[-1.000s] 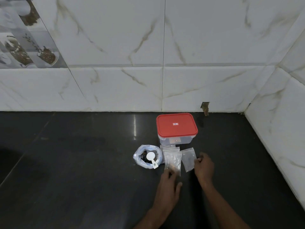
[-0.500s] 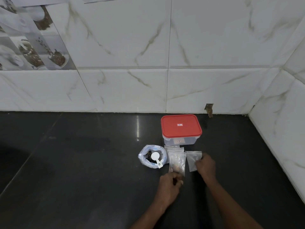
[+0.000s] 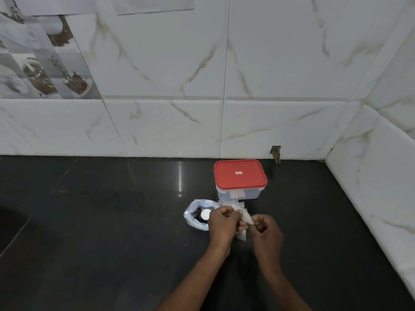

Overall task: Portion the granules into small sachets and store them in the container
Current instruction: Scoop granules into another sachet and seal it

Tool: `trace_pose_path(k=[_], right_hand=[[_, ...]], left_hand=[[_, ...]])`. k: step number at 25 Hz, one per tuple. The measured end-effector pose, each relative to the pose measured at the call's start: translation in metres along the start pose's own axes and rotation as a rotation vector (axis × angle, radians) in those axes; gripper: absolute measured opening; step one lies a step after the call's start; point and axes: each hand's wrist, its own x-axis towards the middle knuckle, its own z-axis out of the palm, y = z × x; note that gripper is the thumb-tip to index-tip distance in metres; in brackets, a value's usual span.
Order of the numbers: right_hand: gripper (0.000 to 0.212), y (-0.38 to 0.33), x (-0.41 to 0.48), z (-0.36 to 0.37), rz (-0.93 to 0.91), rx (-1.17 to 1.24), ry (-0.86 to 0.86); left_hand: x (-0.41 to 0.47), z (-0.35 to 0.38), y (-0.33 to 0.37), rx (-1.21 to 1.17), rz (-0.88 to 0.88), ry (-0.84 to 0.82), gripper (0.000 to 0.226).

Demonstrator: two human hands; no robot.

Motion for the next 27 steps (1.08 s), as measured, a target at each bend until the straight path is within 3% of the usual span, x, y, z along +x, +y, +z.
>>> trace_pose_path(k=[8, 12, 15, 18, 21, 25, 27], right_hand=[[0.012, -0.02, 0.003, 0.009, -0.027, -0.153, -0.362], [0.022, -0.038, 0.01, 0.009, -0.089, -0.102, -0.349], [0.021, -0.054, 0.01, 0.012, -0.159, -0.025, -0.47], [0.016, -0.056, 0.015, 0.016, -0.07, 0.011, -0.499], [0.014, -0.054, 0.02, 0.025, -0.019, -0.137, -0.381], [0.02, -0.066, 0.014, 0.043, -0.333, -0.648, -0.307], [0.017, -0.07, 0.012, 0.051, -0.395, -0.731, -0.319]], left_hand=[[0.004, -0.028, 0.018, -0.037, 0.029, -0.046, 0.023], [0.003, -0.039, 0.024, 0.043, 0.054, -0.004, 0.025], [0.002, -0.043, 0.026, 0.106, 0.085, -0.032, 0.029], [0.006, -0.051, 0.026, 0.124, 0.07, -0.055, 0.029], [0.011, -0.055, 0.028, 0.266, 0.07, 0.0, 0.037], [0.01, -0.049, 0.04, 0.647, 0.152, 0.098, 0.035], [0.008, -0.05, 0.047, 0.835, 0.256, 0.124, 0.036]])
